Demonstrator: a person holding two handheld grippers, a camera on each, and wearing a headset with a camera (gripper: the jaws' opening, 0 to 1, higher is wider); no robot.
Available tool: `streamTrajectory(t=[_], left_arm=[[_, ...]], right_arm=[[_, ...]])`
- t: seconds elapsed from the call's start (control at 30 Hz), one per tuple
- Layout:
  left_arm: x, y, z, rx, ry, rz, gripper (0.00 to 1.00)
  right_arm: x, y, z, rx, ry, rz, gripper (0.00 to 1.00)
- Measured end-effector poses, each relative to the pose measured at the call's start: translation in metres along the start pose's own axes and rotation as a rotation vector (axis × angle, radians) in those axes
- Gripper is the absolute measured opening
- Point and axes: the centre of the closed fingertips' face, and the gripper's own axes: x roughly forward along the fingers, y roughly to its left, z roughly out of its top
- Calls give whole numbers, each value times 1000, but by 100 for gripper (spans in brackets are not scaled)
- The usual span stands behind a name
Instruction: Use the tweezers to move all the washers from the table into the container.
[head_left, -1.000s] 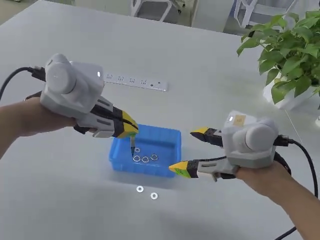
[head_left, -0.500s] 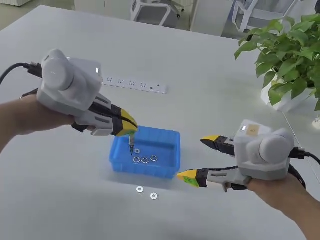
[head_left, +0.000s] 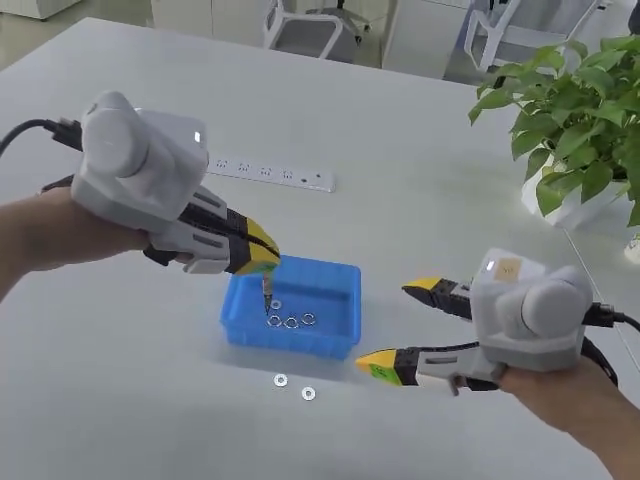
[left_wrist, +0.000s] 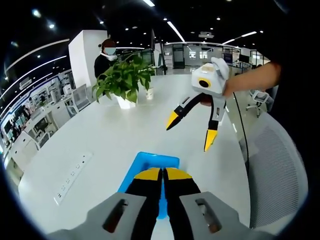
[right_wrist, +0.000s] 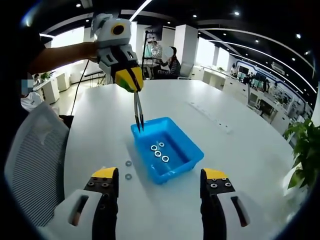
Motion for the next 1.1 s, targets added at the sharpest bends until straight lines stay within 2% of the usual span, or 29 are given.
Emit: streamTrajectory(t=[0.5,0.73,1.1], left_arm=[[4,-17,7,18,-20,-32,5],[8,-21,9,23,-31,-49,5],[17,-33,1,32,-26,-78,5]], right_arm=[[-2,7,-1,-12,1,13,67],[-1,11,1,-25,-17,28,64],[5,24,3,-62,-31,74,57]])
